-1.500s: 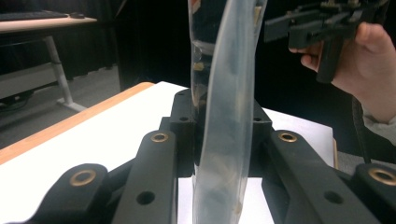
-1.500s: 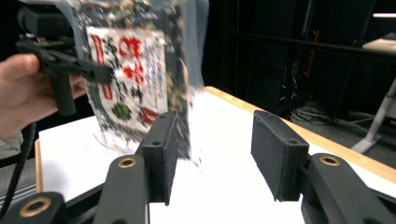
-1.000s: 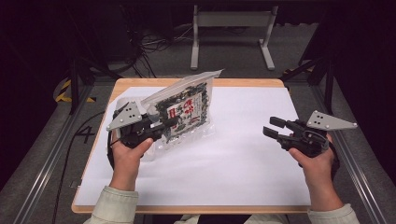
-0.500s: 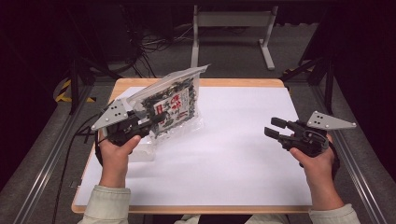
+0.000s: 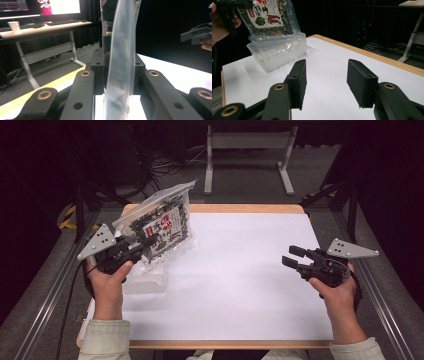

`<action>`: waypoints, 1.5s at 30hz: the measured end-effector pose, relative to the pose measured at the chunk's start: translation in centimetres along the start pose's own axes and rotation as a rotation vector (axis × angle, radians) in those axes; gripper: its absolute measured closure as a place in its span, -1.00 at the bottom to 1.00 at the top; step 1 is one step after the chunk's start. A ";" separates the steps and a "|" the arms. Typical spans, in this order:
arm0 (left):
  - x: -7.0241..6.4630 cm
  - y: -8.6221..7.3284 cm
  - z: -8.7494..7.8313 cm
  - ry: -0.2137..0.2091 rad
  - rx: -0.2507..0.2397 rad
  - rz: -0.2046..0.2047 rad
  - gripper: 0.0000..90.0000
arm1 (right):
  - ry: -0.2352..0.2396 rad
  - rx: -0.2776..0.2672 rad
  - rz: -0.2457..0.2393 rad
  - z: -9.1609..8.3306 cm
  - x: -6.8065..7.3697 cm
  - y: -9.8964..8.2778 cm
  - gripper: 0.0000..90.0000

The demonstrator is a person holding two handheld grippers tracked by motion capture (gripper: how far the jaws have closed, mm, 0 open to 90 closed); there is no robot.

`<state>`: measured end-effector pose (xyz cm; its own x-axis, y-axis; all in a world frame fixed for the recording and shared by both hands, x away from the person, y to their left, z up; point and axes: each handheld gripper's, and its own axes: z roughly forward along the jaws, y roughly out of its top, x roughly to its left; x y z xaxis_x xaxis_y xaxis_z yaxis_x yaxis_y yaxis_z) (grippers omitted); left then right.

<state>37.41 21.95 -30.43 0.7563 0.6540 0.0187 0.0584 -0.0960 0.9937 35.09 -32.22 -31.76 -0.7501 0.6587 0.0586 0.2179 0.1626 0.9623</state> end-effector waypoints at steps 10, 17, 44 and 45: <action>1.6 -0.8 -0.7 0.063 -0.002 -0.003 0.62 | -0.001 0.003 0.001 0.0 0.0 -0.1 0.13; 2.3 -1.1 -1.1 0.094 -0.005 0.000 0.62 | -0.002 0.003 0.003 0.0 0.0 -0.2 0.13; 5.3 -4.2 -2.0 0.159 0.031 -0.032 0.62 | 0.004 0.010 0.020 0.2 -0.3 -0.5 0.12; 5.4 -4.4 -2.0 0.160 0.038 -0.028 0.62 | 0.002 0.010 0.021 0.2 -0.3 -0.5 0.12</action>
<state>39.91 27.39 -34.45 0.6408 0.7677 0.0114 0.1049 -0.1022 0.9892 35.31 -32.40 -32.33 -0.7468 0.6603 0.0796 0.2401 0.1560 0.9581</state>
